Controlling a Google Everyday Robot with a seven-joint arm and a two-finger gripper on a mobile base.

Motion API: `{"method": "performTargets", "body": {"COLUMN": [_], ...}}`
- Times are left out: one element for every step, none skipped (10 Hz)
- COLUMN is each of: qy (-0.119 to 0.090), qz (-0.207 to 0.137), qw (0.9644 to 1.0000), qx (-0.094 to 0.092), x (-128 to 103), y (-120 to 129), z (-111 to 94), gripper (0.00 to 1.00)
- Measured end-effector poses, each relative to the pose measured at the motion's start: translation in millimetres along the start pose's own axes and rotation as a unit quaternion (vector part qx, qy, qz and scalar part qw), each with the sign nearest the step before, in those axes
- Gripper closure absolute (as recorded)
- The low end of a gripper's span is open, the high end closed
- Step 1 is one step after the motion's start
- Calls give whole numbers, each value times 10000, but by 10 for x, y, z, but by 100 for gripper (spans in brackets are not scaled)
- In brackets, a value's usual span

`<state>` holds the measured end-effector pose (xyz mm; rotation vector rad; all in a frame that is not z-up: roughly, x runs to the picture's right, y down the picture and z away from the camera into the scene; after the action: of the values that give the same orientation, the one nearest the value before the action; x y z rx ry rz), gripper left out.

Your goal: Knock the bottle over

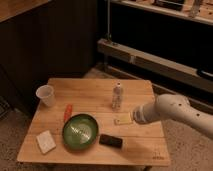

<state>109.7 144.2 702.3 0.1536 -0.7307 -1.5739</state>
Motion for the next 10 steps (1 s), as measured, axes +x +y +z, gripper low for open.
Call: {"method": "performTargets", "body": {"qy": [-1,20,47,75,99,135,151,167,181,214], "qz": [-4,-30,-58,-100,-142,-169,-192,-210,-241,-295], "qw": [10000,10000,10000,9999,9998,9998,9997,9996,9995,9993], "qx": [2,4,2,-5,-12,-28,-31,-32,-21,16], "x": [1,-5,23,71,146,242,276,299,320,372], "y": [-3,12,34,42,45,41,26,32,49,68], "z": [-9,10,12,-17,-90,-212,-249,-263,-254,-264], "gripper": [20,20,20,24,33,47,54,59,62,71]}}
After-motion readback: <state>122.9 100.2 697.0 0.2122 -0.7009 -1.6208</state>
